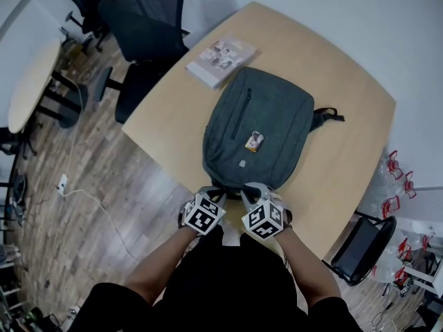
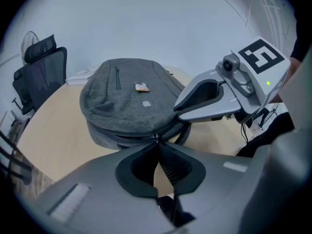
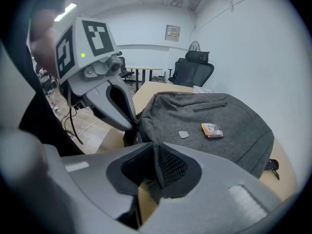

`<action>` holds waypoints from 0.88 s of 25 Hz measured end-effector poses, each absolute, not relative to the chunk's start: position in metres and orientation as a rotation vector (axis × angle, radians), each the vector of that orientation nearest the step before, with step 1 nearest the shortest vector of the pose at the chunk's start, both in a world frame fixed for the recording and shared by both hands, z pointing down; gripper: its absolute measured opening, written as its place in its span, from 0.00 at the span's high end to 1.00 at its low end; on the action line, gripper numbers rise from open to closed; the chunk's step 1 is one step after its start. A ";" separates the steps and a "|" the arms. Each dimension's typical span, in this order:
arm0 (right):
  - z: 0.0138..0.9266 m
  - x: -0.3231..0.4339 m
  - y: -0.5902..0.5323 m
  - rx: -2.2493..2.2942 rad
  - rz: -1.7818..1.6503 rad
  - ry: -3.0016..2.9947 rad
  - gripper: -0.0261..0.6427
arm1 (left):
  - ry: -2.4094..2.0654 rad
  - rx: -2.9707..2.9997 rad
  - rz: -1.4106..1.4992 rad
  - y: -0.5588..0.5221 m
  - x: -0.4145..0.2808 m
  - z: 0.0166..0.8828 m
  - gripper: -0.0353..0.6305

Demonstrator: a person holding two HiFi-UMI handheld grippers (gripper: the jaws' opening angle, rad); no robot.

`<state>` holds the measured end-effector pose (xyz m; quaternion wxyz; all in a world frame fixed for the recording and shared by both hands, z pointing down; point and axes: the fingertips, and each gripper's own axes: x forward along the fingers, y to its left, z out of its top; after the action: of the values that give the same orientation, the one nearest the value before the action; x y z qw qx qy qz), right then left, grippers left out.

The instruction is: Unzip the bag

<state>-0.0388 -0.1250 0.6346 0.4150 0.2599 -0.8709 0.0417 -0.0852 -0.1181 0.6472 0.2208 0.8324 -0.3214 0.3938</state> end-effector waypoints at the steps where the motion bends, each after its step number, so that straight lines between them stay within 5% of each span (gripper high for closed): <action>1: 0.635 -0.042 -0.125 0.648 0.114 -2.194 0.90 | -0.882 2.301 1.085 -0.117 -0.082 0.648 0.91; 7: 0.617 -0.040 -0.116 0.524 0.054 -2.311 0.87 | -0.889 2.301 1.042 -0.116 -0.079 0.653 0.91; 15: 0.629 0.034 -0.112 0.293 -0.230 -2.153 0.64 | -0.900 2.307 1.024 -0.117 -0.081 0.653 0.91; 22: 0.653 0.057 -0.128 0.243 -0.303 -2.007 0.76 | -0.915 2.329 1.040 -0.119 -0.084 0.652 0.91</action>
<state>0.0567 -0.1282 0.6532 0.5215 0.1013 -0.8377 -0.1267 -0.0836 -0.1192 0.6524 0.2145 0.8395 -0.3297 0.3749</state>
